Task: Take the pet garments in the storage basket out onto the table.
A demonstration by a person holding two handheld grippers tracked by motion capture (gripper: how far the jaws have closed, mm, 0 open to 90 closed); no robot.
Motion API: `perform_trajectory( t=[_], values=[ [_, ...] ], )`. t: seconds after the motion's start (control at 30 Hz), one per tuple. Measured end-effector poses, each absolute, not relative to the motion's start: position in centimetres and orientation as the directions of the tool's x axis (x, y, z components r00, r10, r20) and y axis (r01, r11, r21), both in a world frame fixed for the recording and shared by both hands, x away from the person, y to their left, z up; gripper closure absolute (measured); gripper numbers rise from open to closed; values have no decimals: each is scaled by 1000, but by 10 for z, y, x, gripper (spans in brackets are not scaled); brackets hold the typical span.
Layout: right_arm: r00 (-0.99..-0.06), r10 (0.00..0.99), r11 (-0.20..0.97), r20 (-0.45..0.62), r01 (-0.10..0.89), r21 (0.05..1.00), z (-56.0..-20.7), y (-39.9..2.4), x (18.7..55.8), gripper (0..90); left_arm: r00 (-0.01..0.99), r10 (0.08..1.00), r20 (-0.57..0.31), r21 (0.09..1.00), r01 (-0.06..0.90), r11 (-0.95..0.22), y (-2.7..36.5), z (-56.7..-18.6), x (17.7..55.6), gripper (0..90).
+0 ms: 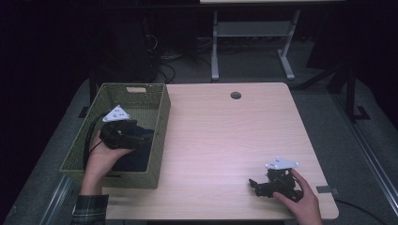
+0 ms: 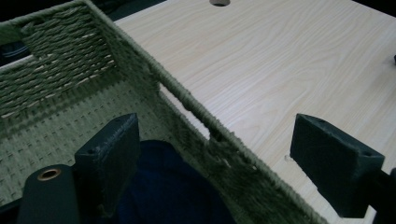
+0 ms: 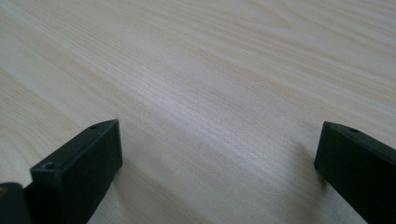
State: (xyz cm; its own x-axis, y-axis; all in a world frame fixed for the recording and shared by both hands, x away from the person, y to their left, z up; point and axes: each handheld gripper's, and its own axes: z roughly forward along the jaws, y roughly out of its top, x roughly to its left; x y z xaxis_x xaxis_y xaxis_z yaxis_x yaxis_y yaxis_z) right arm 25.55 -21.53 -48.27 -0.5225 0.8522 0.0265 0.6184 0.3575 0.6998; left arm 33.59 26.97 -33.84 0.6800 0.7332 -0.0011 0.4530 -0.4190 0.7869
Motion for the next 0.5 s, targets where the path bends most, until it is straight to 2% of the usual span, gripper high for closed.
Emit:
perform_trajectory(
  t=[0.5],
  values=[
    [-522,852,357,27,619,700,-483,-215,255,4,609,793,30,751,510,-420,302,-343,335,156]
  ],
)
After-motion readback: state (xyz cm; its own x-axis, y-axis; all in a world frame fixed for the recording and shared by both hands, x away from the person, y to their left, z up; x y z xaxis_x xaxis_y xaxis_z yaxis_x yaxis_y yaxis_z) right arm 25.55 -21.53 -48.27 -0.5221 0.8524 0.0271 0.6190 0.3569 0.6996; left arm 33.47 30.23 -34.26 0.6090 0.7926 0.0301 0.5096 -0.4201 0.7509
